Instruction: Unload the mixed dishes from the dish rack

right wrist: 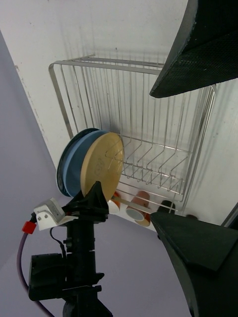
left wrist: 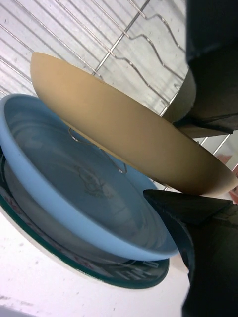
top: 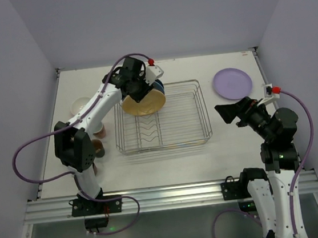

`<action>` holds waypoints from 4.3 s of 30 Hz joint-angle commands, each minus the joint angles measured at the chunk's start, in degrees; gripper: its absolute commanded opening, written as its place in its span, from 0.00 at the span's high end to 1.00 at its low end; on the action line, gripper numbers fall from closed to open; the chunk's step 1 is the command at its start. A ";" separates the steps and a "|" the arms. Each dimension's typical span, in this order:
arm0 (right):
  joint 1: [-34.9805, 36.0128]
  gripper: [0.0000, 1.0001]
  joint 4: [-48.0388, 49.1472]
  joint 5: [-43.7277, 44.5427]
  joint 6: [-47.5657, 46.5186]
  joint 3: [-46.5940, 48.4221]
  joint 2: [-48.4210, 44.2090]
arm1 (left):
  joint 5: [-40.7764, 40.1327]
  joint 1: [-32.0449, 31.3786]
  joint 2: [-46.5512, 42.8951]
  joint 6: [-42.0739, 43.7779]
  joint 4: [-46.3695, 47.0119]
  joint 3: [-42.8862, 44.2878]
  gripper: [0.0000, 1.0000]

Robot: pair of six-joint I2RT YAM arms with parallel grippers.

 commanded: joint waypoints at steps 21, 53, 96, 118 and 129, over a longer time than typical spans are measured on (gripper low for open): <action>0.15 0.01 5.41 -4.45 2.80 -1.40 0.44 | -10.99 -4.36 -14.17 21.75 21.74 -16.28 1.00; 0.15 0.04 17.26 -14.54 6.32 -1.58 7.54 | -10.21 -12.98 -30.78 -4.46 16.19 -12.15 1.00; 11.59 1.00 6.19 11.73 -3.18 8.98 26.11 | -1.54 -5.78 -41.58 -56.93 31.08 -33.94 0.00; -12.07 0.99 15.87 28.96 16.95 22.49 66.33 | -24.52 -4.63 -77.01 -36.78 29.91 -59.25 0.00; -12.07 0.90 11.30 23.50 15.20 28.49 76.81 | -19.87 -4.45 -73.58 -36.25 28.24 -58.55 0.00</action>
